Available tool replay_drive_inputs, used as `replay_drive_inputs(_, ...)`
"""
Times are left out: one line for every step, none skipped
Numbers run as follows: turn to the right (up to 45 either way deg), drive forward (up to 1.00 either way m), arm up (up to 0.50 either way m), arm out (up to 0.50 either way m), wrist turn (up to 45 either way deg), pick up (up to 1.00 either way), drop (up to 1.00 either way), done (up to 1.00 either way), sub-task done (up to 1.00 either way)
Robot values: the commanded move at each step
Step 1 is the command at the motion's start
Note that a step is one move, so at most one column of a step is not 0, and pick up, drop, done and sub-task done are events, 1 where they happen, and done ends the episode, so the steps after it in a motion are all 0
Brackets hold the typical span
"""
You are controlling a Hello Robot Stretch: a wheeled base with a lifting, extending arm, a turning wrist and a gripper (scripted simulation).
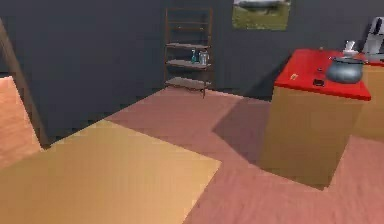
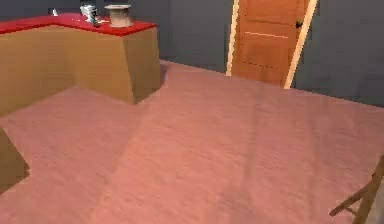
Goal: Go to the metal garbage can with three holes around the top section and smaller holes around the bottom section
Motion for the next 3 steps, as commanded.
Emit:
replay_drive_inputs(-45.0, 0.0, 0.0, 0.0, 0.0, 0.0, 0.0, 0.0, 0.0)
replay_drive_inputs(0.0, 1.0, 0.0, 0.0, 0.0, 0.0, 0.0, 0.0, 0.0)
replay_drive_inputs(-3.0, 0.0, 0.0, 0.0, 0.0, 0.0, 0.0, 0.0, 0.0)
